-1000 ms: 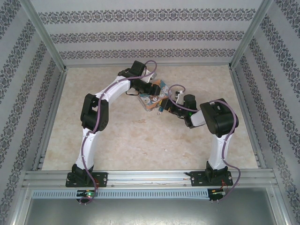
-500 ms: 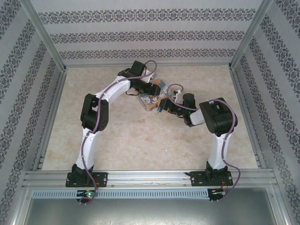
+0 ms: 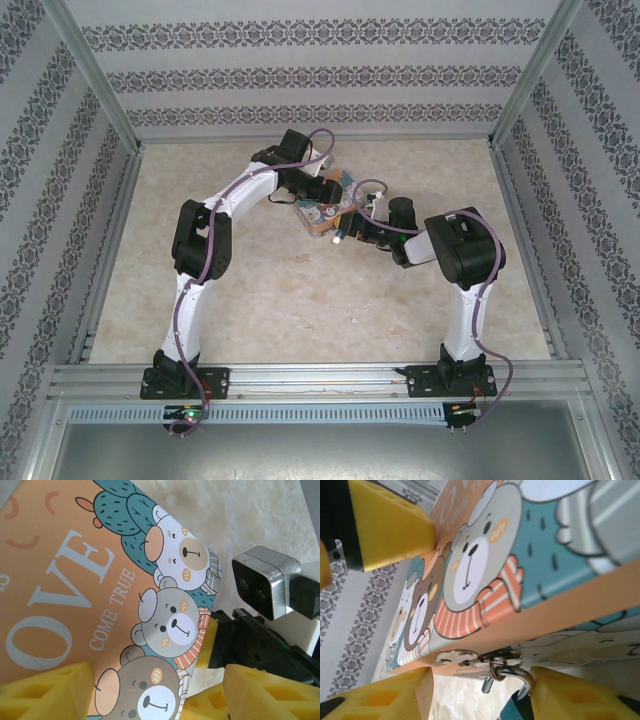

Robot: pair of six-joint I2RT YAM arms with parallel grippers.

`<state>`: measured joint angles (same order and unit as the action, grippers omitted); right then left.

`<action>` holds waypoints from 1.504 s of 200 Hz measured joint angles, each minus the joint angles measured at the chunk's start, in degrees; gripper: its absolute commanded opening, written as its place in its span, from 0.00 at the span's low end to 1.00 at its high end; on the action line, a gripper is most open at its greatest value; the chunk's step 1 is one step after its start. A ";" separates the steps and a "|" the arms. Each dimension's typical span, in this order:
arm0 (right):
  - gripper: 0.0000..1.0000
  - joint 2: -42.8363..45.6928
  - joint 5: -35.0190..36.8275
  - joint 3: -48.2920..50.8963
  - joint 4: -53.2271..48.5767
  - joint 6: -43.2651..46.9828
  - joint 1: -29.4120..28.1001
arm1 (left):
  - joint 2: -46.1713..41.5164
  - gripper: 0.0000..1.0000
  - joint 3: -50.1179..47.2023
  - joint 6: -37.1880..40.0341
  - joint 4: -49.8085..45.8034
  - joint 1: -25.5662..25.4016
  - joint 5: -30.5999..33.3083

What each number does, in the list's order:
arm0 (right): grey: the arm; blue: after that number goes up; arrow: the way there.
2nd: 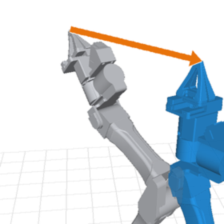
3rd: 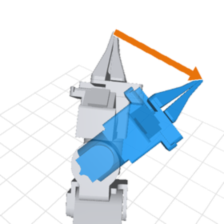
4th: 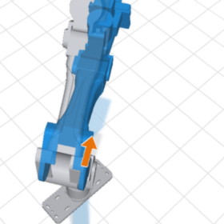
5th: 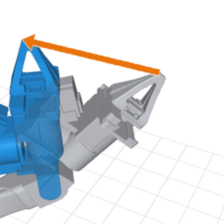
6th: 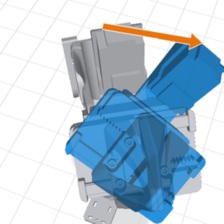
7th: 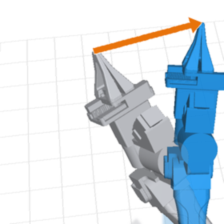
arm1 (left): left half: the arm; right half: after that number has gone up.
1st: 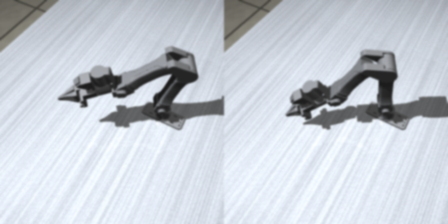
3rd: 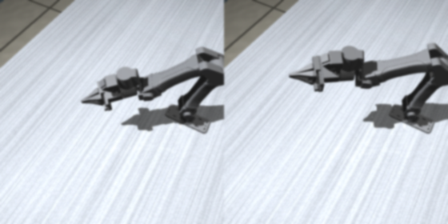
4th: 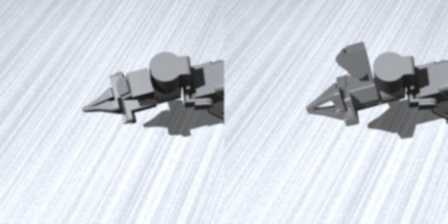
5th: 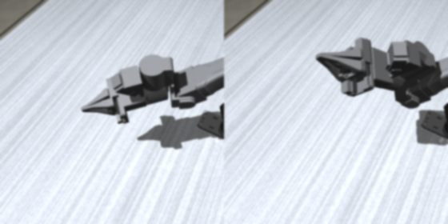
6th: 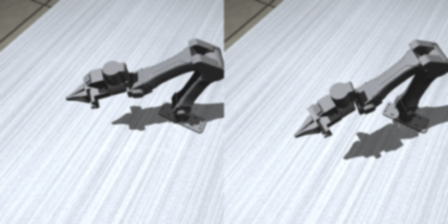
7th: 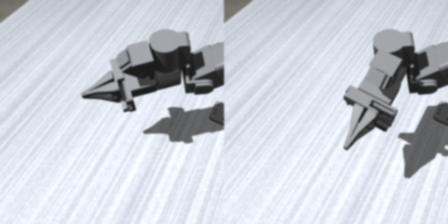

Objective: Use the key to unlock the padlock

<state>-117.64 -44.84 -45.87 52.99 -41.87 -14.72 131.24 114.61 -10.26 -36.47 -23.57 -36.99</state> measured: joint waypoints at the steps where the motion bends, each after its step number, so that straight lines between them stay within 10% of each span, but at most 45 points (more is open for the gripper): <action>1: 0.48 0.00 -0.04 0.02 0.00 0.07 0.00 | 0.00 0.69 0.00 0.00 0.00 0.00 0.00; 134: 0.34 0.28 -0.92 2.54 0.50 3.32 0.00 | 0.00 0.69 0.00 0.00 -0.02 0.02 0.09; 301: 0.50 0.79 -0.31 -0.94 -1.05 3.43 1.03 | 0.00 0.68 0.00 0.00 -0.04 0.07 0.13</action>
<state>-116.86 -45.15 -46.81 51.94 -38.44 -13.69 131.24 114.61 -10.26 -36.51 -23.51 -36.86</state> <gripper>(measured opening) 0.503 0.685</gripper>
